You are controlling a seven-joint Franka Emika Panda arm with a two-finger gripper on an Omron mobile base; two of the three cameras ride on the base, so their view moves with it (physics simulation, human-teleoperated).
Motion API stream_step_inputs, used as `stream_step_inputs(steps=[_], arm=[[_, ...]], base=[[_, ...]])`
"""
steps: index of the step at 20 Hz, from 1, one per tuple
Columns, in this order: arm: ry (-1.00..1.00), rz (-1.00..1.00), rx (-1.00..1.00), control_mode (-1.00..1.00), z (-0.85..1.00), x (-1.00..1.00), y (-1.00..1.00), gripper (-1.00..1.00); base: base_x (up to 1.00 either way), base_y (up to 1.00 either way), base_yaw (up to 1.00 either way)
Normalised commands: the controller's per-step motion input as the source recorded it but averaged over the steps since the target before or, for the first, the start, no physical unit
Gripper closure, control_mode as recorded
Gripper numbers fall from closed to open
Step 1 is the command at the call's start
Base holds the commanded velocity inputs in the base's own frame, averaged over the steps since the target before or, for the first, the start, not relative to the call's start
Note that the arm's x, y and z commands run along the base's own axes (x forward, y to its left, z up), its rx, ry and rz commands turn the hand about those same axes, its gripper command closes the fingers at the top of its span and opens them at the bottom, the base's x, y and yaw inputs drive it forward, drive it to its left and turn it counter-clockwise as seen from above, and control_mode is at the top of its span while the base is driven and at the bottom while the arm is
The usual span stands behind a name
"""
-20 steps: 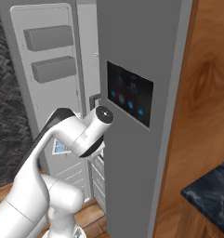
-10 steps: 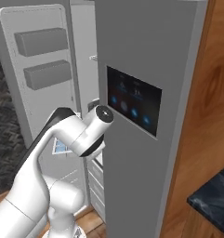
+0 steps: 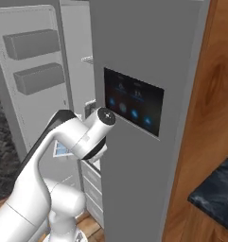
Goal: The ice cube tray has been filled with water. Take the tray and place it in the freezer to make ice. Close the freezer door after placing the tray.
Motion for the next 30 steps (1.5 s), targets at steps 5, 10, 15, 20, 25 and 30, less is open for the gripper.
stream_step_inputs(steps=[5,10,15,20,25,30], arm=[[0.00,0.00,0.00,1.00,0.00,0.00,0.00,1.00],[0.00,0.00,0.00,1.00,0.00,0.00,0.00,1.00],[0.00,0.00,0.00,1.00,0.00,0.00,0.00,1.00],[0.00,0.00,0.00,1.00,0.00,0.00,0.00,1.00],[0.00,0.00,0.00,1.00,0.00,0.00,0.00,1.00],[0.00,0.00,0.00,1.00,0.00,0.00,0.00,1.00]], base=[[0.35,0.51,-0.27],[0.25,0.30,-0.27],[0.11,0.11,-0.28],[0.24,0.36,-0.30],[0.27,0.41,-0.30],[0.20,0.24,-0.29]])
